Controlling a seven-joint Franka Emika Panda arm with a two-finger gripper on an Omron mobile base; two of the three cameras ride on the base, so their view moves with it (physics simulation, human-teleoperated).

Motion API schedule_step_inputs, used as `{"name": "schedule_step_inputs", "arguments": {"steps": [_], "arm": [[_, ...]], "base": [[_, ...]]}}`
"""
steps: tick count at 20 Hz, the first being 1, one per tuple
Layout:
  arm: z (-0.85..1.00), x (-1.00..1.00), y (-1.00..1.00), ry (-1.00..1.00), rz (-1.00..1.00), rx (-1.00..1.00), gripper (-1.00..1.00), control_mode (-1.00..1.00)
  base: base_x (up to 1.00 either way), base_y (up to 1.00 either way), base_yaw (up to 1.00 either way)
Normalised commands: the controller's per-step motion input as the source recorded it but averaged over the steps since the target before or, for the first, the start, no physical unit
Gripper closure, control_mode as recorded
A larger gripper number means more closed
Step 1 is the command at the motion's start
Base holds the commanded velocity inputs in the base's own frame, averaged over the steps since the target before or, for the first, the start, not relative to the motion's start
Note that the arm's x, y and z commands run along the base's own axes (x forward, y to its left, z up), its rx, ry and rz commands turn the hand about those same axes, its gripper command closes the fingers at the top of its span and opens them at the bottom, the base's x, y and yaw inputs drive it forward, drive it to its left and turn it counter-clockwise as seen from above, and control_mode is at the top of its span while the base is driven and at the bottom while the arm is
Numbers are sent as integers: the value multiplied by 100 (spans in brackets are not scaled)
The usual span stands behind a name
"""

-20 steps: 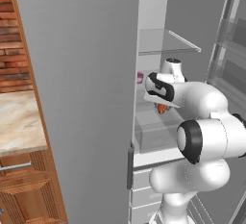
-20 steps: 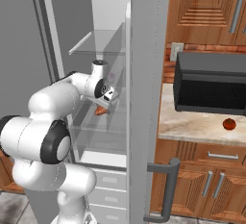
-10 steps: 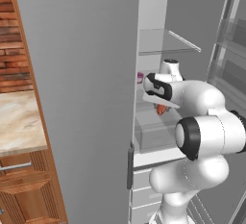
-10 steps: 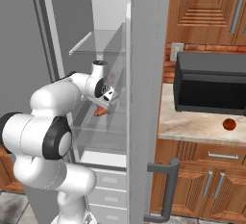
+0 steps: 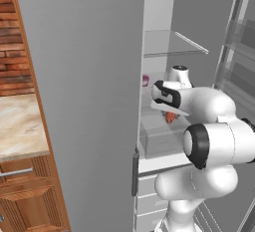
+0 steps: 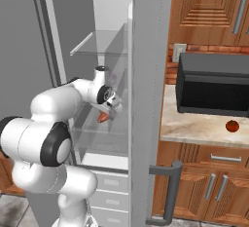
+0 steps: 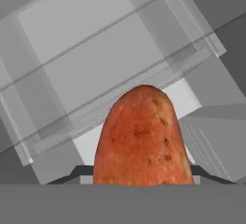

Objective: Place the sweet potato and tomato inside the fridge drawer. Close the drawer after placing the vegetables.

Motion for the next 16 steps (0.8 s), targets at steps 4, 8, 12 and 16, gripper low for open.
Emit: {"name": "schedule_step_inputs", "arguments": {"steps": [4, 8, 12, 16], "arm": [[-39, -40, -38, 3, 2, 0, 100, -100], [-38, -16, -23, 3, 1, 0, 100, -100], [-28, -22, -23, 1, 1, 0, 100, -100], [-19, -31, -10, 1, 2, 0, 100, -100]], "base": [[0, 0, 0], [0, 0, 0], [0, 0, 0], [0, 0, 0]]}}
